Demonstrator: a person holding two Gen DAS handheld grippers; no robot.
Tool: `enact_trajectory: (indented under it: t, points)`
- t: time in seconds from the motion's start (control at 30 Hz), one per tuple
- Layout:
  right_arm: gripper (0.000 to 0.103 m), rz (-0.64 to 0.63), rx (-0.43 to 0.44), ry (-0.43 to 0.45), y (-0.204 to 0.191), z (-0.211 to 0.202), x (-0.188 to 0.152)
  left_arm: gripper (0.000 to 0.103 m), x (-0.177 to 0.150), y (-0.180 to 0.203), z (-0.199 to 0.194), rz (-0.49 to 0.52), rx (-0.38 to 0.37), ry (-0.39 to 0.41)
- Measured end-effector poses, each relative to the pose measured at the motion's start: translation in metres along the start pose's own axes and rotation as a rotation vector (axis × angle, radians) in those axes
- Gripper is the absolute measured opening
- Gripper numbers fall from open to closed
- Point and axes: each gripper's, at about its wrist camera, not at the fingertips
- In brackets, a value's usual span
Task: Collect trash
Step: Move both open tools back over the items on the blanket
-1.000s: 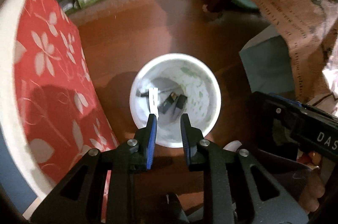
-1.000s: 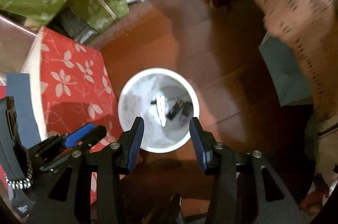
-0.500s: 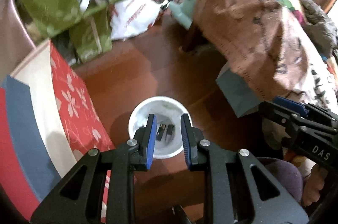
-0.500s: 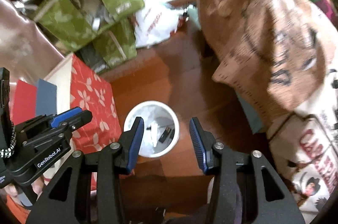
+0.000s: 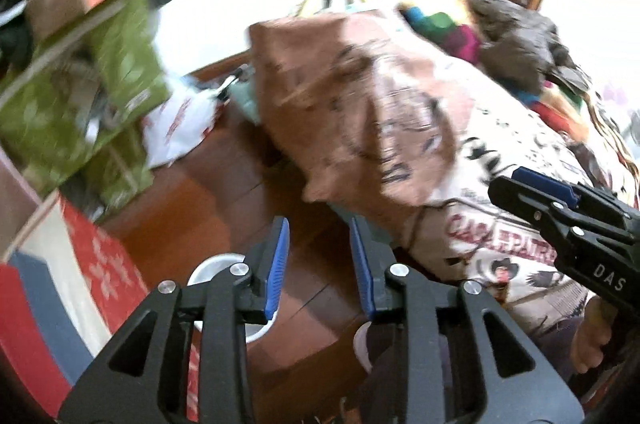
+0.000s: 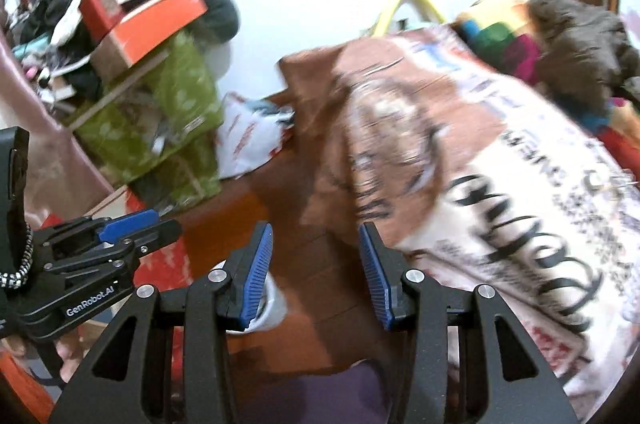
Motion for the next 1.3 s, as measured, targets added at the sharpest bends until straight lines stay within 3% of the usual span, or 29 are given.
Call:
enact_trajectory:
  t: [0.43,0.7,1.0,1.3]
  points:
    - [0.041,0.176,-0.214,0.079,0.15,-0.072,-0.006,0.032,0.048,0.154,0.021,0.242,-0.152,0.0]
    - [0.041,0.328,-0.327,0.061,0.247,-0.092,-0.029,0.04,0.074,0.236,0.047,0.332,-0.254,0.001]
    - [0.041,0.5,-0.329,-0.003,0.328,-0.054,-0.045,0.042,0.077,0.295,0.104,0.399,-0.289,-0.061]
    - [0.038,0.535,-0.347,-0.027,0.361,0.003,-0.027,0.043,0.072,0.304,0.159,0.379,-0.299,-0.128]
Point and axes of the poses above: each gripper's, at about its wrist camera, not at the fingertips, and z roughly the way its jaws point, y to its right, x to its top
